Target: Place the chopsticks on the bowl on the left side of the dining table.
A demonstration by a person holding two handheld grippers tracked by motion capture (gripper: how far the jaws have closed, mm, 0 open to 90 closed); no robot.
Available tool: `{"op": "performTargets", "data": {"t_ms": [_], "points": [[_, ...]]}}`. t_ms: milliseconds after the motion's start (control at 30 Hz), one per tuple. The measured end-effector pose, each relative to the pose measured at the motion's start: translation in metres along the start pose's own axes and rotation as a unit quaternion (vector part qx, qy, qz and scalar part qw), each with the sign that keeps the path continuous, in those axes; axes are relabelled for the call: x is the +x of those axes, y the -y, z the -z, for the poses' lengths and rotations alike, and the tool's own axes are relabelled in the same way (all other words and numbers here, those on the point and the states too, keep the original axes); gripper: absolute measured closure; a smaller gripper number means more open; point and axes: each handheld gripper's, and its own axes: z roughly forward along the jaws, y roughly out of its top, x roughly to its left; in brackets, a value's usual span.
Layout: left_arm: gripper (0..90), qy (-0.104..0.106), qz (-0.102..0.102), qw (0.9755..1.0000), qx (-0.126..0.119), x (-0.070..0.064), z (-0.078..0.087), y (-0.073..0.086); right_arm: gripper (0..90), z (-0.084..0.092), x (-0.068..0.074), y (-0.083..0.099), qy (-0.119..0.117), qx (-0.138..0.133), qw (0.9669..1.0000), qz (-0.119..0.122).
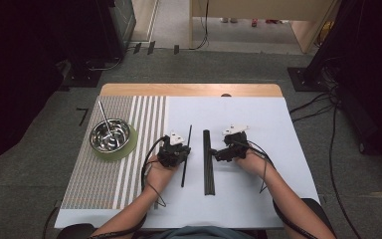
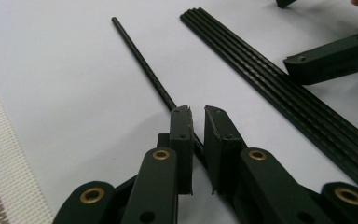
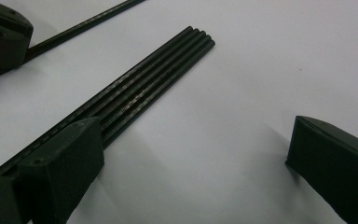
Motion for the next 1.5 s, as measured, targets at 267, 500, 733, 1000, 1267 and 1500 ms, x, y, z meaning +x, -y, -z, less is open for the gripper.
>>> {"op": "performTargets", "data": {"t_ms": [267, 500, 733, 1000, 1267, 1500], "points": [[83.7, -0.007, -0.007, 1.0, -0.002, 0.012, -0.003, -0.005, 3.3, 0.0, 0.0, 0.0, 0.0, 0.0, 1.0, 0.0], [84.0, -0.015, -0.007, 0.9999, -0.003, 0.024, -0.006, -0.009, 3.3, 0.0, 0.0, 0.0, 0.0, 0.0, 1.0, -0.001], [83.9, -0.016, -0.004, 0.9998, -0.006, 0.032, -0.01, -0.012, 3.3, 0.0, 0.0, 0.0, 0.0, 0.0, 1.0, 0.0], [73.4, -0.015, 0.014, 0.9997, -0.015, 0.03, -0.004, -0.013, 3.3, 0.0, 0.0, 0.0, 0.0, 0.001, 1.0, -0.001], [71.7, -0.017, 0.015, 0.9997, -0.011, 0.018, 0.021, -0.005, 3.3, 0.0, 0.0, 0.0, 0.001, 0.0, 1.0, 0.0], [74.3, -0.028, 0.016, 0.9995, -0.002, 0.008, 0.027, 0.008, 3.3, 0.0, 0.0, 0.0, 0.001, 0.0, 1.0, 0.0]]}}
